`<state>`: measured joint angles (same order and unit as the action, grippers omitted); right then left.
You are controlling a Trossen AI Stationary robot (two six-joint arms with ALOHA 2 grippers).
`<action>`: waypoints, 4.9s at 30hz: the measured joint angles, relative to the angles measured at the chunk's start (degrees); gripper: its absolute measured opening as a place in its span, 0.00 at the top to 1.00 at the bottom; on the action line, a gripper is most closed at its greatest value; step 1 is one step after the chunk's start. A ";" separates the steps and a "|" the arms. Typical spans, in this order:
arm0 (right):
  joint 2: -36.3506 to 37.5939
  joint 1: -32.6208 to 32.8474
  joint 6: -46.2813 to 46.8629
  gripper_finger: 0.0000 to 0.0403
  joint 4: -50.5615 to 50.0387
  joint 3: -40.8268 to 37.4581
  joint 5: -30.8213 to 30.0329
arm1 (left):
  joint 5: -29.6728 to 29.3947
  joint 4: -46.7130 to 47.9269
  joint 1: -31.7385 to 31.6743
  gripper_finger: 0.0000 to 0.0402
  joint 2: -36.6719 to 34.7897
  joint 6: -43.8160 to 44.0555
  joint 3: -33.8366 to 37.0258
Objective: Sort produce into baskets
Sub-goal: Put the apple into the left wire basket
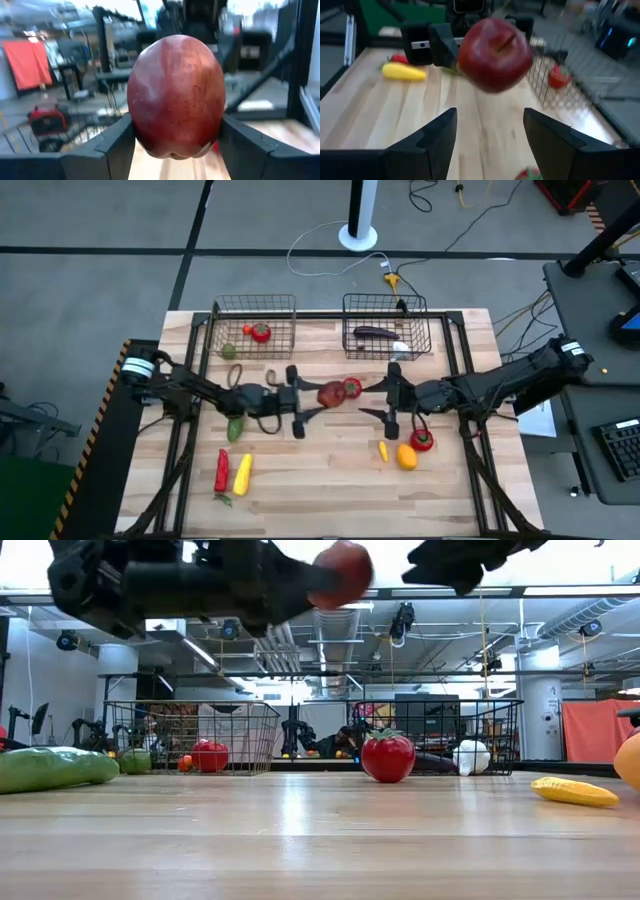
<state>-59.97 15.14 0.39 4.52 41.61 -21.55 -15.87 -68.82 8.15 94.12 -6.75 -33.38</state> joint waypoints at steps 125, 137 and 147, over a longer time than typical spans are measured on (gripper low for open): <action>-18.96 -2.05 -1.82 0.26 -23.59 23.15 -2.54 | 9.10 4.46 0.56 0.23 -1.24 -4.23 -9.27; -18.92 -2.05 -2.48 0.26 -23.48 23.30 -2.52 | 8.99 8.60 -1.66 0.23 2.38 -2.51 -13.18; -18.92 -2.05 -2.50 0.26 -23.70 23.26 -2.50 | 8.90 8.46 -2.37 0.23 5.64 -0.67 -14.64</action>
<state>-78.89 13.08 -2.11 -19.18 64.86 -24.06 -6.96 -60.36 5.78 99.75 -7.42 -48.01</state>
